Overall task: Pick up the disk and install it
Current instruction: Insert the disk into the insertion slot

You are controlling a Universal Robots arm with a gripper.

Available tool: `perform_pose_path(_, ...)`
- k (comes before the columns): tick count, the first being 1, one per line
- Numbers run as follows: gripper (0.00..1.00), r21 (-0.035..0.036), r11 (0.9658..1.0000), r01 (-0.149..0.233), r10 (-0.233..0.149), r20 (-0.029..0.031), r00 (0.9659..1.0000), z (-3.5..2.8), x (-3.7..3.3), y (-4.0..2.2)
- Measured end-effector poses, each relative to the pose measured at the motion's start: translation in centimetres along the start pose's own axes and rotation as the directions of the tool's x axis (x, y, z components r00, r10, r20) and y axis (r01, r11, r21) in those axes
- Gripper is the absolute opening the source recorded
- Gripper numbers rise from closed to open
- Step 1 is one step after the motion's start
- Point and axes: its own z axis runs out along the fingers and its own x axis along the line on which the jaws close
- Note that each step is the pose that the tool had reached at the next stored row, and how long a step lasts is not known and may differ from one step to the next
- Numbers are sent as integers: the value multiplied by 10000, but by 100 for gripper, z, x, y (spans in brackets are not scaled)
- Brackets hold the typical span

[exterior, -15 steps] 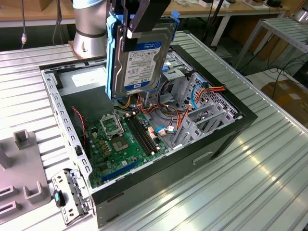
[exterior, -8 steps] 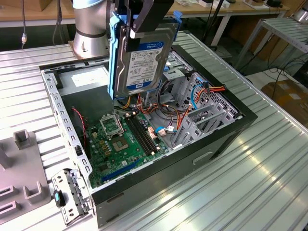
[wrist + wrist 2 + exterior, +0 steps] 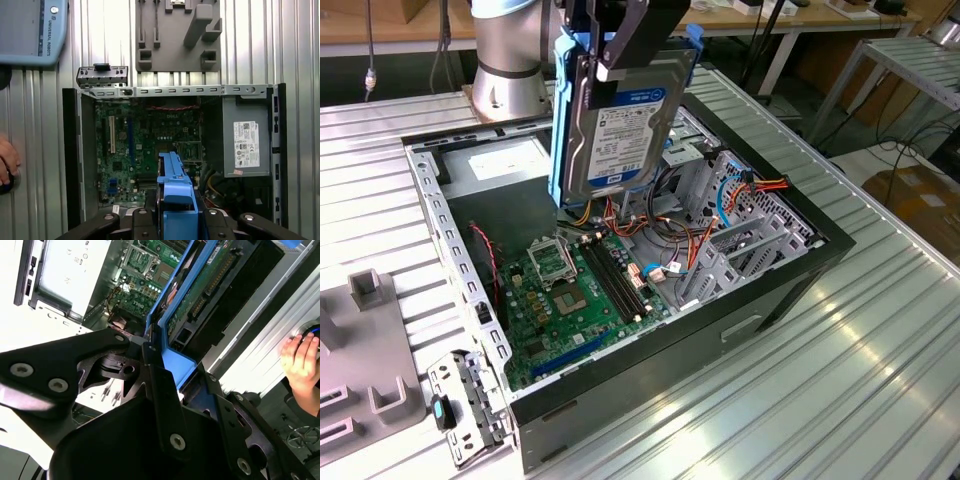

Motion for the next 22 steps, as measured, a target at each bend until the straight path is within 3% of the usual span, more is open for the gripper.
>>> perform_pose_path(22,37,0,10000,0,0,-2,10000,-1,63,-101)
